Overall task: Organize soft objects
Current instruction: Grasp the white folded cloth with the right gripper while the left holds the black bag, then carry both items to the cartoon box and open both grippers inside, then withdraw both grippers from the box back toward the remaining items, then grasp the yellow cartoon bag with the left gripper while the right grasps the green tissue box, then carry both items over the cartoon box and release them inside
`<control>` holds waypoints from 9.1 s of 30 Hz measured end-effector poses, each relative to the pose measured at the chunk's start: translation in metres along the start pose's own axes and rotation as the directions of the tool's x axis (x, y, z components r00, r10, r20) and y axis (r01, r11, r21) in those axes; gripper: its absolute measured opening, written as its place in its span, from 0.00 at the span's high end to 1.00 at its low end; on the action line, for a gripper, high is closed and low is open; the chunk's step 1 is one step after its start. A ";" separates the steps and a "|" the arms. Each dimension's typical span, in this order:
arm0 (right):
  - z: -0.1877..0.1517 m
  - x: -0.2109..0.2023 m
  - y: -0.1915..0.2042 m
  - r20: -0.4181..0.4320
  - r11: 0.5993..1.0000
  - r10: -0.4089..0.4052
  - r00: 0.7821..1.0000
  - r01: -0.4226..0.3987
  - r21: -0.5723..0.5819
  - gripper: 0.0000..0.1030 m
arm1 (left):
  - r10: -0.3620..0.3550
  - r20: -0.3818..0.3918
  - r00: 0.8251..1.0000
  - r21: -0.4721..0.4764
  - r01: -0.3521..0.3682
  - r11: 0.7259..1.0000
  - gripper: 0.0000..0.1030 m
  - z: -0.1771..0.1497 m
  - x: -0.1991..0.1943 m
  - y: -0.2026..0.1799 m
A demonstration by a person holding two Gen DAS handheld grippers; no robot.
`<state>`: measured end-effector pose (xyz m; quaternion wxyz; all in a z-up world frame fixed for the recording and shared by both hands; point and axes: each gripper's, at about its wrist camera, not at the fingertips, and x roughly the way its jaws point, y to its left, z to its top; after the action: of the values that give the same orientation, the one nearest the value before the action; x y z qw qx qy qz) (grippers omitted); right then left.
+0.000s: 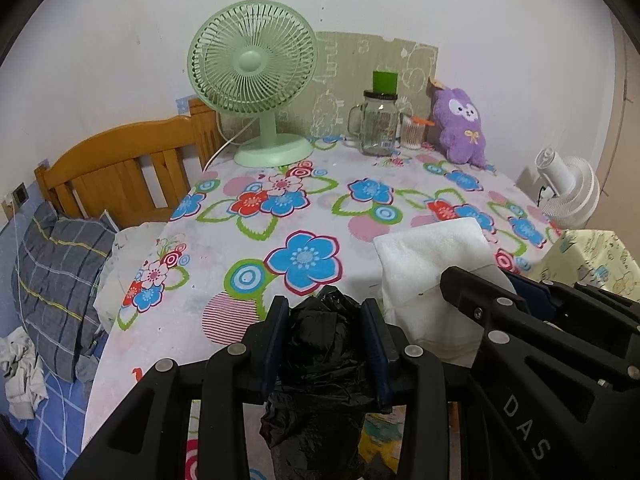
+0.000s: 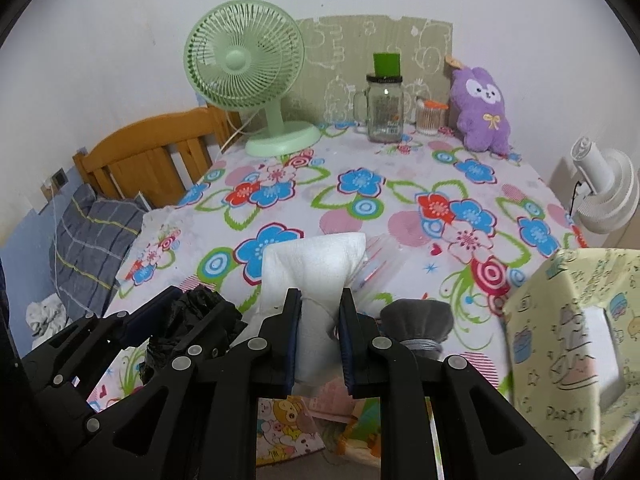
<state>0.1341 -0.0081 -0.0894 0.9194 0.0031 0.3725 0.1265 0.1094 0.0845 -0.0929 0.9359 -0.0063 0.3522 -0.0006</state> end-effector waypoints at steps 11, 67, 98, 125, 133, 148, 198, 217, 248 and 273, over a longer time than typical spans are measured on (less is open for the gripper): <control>-0.010 -0.033 -0.015 0.044 1.000 -0.002 0.999 0.002 -0.003 0.80 | -0.011 0.025 1.000 -0.029 0.012 1.000 0.64 -0.008 -0.025 -0.017; 0.006 -0.136 -0.197 0.176 0.984 -0.149 0.973 0.129 0.121 0.80 | -0.140 0.121 0.983 0.080 0.131 0.988 0.63 0.033 -0.065 -0.209; -0.008 -0.089 -0.259 0.073 0.968 -0.219 0.973 0.207 0.145 0.32 | -0.145 -0.006 0.989 0.129 0.144 0.981 0.08 0.025 -0.009 -0.256; -0.010 -0.155 -0.193 0.213 0.943 -0.320 0.923 0.287 0.170 0.05 | -0.125 0.096 0.987 0.156 0.110 0.982 0.03 0.024 -0.081 -0.201; -0.012 -0.163 -0.165 0.240 0.948 -0.310 0.920 0.278 0.157 0.03 | -0.108 0.123 0.986 0.144 0.090 0.985 0.03 0.019 -0.097 -0.173; -0.013 -0.155 -0.113 0.262 0.966 -0.252 0.931 0.227 0.123 0.03 | -0.060 0.159 0.985 0.124 0.041 0.991 0.00 0.014 -0.102 -0.124; -0.056 -0.012 -0.040 0.044 0.996 -0.089 0.995 0.089 0.011 0.03 | 0.036 -0.118 0.992 0.014 -0.035 0.999 0.01 -0.059 0.013 -0.024; -0.065 0.024 -0.046 -0.073 0.994 -0.097 0.993 0.100 0.038 0.04 | 0.055 -0.109 0.993 -0.022 -0.057 0.998 0.11 -0.064 0.025 -0.016; -0.065 0.025 -0.064 -0.118 0.993 -0.039 0.992 0.051 0.102 0.46 | 0.066 -0.067 0.996 0.052 -0.063 0.997 0.30 -0.060 0.020 -0.043; -0.021 -0.052 -0.067 0.041 0.994 -0.068 0.997 0.065 0.087 0.46 | 0.028 0.060 0.998 0.040 -0.030 0.999 0.31 -0.012 -0.039 -0.066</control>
<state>0.0986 -0.0870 -0.0757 0.9301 0.0327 0.3571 0.0796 0.0729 0.0190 -0.0756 0.9459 0.0182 0.3240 0.0060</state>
